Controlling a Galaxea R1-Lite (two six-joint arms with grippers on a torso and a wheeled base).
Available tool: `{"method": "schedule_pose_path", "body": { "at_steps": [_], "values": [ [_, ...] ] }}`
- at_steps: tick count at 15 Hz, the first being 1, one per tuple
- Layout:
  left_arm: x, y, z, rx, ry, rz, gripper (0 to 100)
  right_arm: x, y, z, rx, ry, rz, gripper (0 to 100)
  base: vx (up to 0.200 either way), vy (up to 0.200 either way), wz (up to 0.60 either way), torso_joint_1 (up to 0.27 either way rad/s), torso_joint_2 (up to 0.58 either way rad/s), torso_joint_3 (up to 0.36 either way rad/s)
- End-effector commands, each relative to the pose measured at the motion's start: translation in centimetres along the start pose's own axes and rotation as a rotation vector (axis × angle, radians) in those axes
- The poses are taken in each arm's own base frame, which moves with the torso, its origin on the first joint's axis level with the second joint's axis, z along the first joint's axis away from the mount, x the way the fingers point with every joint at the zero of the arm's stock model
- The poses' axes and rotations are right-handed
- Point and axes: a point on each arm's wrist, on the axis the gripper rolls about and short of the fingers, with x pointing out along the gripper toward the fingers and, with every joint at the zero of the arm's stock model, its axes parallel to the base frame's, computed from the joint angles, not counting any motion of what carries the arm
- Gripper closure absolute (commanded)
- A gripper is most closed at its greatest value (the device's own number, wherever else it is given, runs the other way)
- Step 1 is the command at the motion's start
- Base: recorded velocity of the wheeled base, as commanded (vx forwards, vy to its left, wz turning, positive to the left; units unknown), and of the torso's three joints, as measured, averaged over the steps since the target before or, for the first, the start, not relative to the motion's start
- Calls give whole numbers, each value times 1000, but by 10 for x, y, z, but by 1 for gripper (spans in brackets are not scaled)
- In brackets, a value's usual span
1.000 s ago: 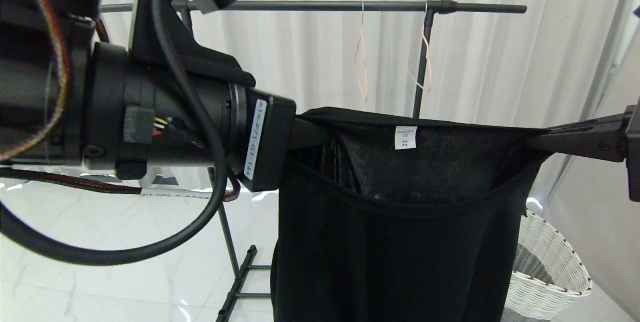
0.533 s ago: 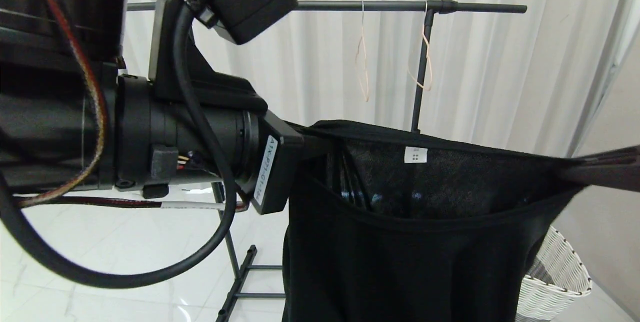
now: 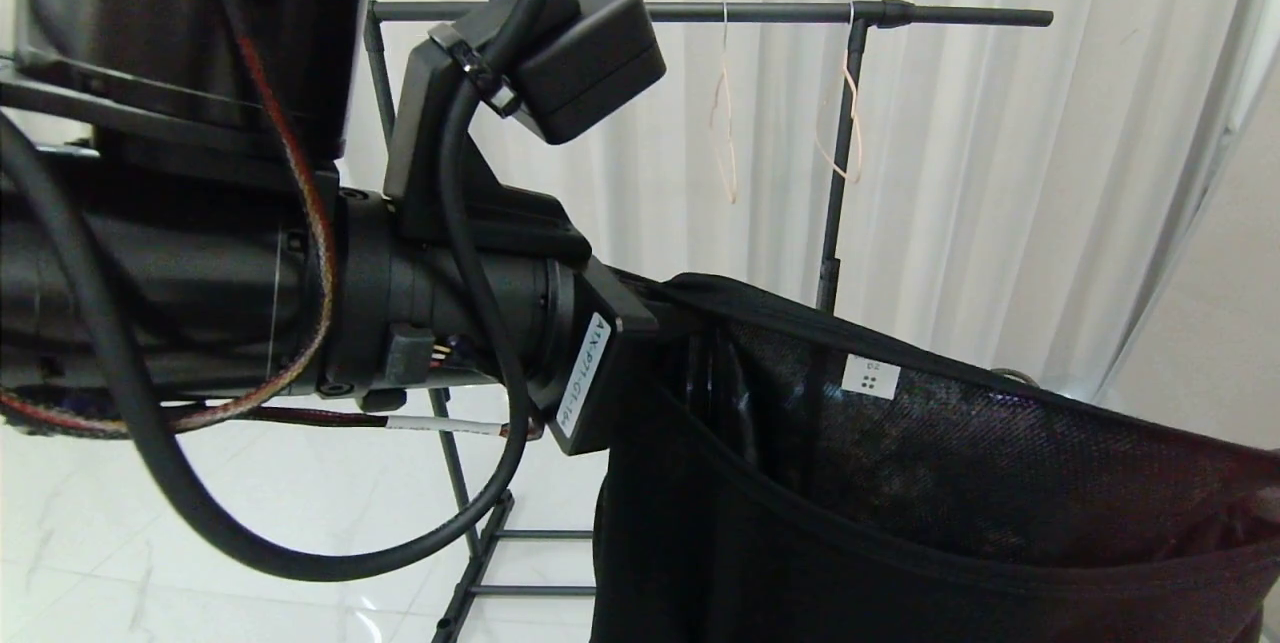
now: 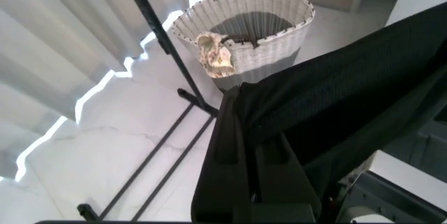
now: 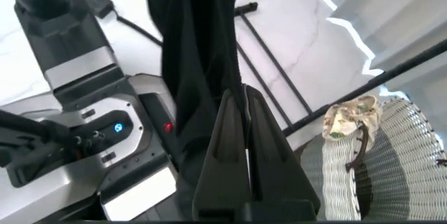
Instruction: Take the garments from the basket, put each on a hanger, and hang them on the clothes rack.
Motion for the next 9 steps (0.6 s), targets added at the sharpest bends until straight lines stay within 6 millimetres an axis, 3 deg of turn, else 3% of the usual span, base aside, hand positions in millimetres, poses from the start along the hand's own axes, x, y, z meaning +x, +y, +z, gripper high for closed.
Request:
{"method": "schedule_pose_path", "body": {
  "at_steps": [1, 3, 6, 9],
  "values": [
    [-1, -1, -4, -6, 10, -3, 100, 5, -3, 4, 12, -7, -24, 100, 0, 0, 0, 0, 0, 0],
    [-13, -8, -5, -66, 26, -23, 100, 24, -13, 21, 34, -50, -72, 100, 0, 0, 0, 0, 0, 0],
    [-46, -45, -6, -304, 52, -155, 100, 63, -29, 67, 44, -125, -107, 100, 0, 0, 0, 0, 0, 0],
    [-67, -64, -16, -361, 59, -222, 100, 84, -36, 95, 37, -161, -86, 100, 0, 0, 0, 0, 0, 0]
  ]
}}
